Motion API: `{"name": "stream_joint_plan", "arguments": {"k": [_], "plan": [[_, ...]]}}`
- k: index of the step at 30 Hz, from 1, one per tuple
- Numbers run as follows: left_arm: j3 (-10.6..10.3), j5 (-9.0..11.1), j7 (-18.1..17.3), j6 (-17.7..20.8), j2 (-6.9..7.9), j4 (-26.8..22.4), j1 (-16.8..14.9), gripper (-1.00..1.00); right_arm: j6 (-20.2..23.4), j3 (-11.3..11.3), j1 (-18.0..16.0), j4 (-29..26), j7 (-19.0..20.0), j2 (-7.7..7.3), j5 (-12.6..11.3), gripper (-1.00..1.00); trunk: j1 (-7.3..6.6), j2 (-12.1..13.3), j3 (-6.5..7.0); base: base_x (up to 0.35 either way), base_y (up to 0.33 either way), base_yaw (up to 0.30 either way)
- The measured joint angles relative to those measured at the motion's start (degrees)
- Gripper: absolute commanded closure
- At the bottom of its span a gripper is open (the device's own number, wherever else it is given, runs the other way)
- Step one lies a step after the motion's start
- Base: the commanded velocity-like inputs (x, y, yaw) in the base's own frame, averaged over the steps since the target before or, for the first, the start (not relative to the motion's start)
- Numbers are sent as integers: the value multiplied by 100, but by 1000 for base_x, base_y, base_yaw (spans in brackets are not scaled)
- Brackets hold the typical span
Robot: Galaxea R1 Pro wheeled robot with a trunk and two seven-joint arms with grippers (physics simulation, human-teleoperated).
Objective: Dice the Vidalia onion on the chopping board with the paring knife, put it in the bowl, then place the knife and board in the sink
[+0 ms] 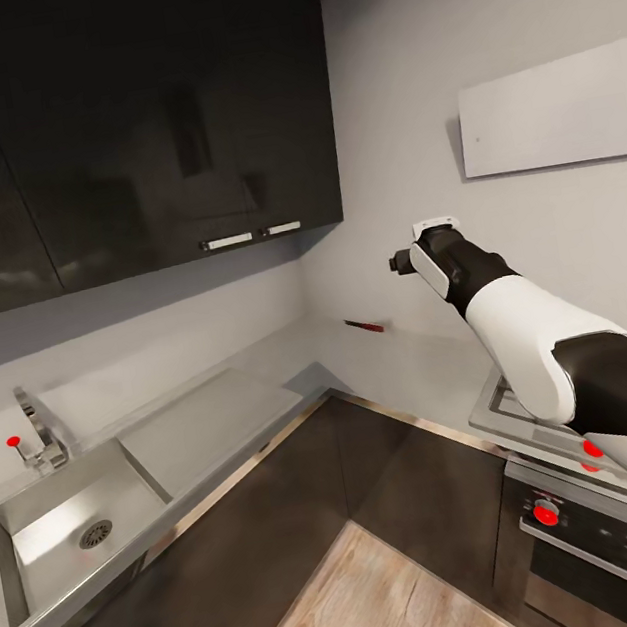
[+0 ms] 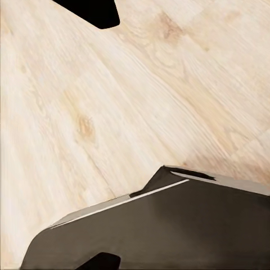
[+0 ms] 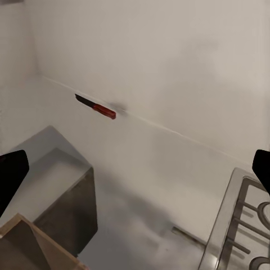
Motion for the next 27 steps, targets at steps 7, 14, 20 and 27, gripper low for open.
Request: {"name": "stream_joint_plan", "arguments": {"k": [7, 14, 20, 27], "plan": [[3343, 66, 16, -8, -267, 276, 4, -100, 0, 1, 1, -4, -1, 8, -8, -100, 0, 0, -1, 0, 0, 0], [4001, 79, 15, 0, -275, 525, 3, -100, 0, 3, 0, -6, 0, 10, -8, -100, 0, 0, 0, 0, 0, 0], [4069, 71, 19, -6, -218, 244, 3, -100, 0, 0, 2, -7, 4, 8, -7, -100, 0, 0, 0, 0, 0, 0], [4100, 43, 14, -5, -205, 55, 3, -100, 0, 0, 2, -16, 2, 9, -8, -100, 0, 0, 0, 0, 0, 0]]}}
